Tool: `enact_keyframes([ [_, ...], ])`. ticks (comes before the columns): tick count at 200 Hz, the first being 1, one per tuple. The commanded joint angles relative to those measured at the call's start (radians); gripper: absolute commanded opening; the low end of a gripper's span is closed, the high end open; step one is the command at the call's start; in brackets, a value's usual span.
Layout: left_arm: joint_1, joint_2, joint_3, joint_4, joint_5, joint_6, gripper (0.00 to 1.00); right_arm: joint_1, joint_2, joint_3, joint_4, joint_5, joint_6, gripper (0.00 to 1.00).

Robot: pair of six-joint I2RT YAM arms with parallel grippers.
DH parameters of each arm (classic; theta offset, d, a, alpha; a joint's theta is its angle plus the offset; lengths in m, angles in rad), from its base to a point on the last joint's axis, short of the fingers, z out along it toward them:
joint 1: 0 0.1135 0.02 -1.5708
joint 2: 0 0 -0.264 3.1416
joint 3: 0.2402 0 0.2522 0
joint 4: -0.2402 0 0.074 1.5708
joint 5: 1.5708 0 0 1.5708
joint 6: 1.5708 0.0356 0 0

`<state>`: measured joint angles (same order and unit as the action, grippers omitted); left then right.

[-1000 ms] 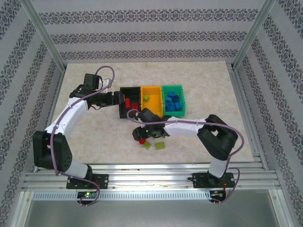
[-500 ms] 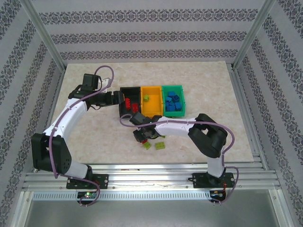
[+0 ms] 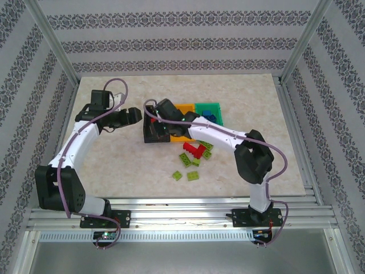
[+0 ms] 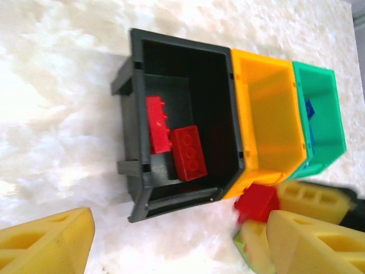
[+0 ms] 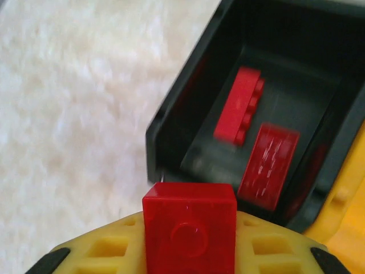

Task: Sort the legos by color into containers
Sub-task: Place the lego in the container, then pick up the lego from the center of the table.

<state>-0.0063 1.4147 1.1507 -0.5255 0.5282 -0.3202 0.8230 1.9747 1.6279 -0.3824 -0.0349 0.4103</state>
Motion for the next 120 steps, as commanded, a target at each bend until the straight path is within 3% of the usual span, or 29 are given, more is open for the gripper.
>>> enact_keyframes([
  [1,0.044,-0.045,-0.026,0.061,0.0,-0.033,0.79,-0.036,0.084,0.094,-0.001,-0.022,-0.009,0.37],
  [34,0.058,-0.047,-0.042,0.079,0.014,-0.04,0.78,-0.061,0.104,0.13,0.01,-0.077,0.004,0.44],
  [120,0.057,-0.037,-0.039,0.091,0.072,-0.057,0.78,-0.052,-0.227,-0.342,0.053,-0.035,-0.045,0.45],
])
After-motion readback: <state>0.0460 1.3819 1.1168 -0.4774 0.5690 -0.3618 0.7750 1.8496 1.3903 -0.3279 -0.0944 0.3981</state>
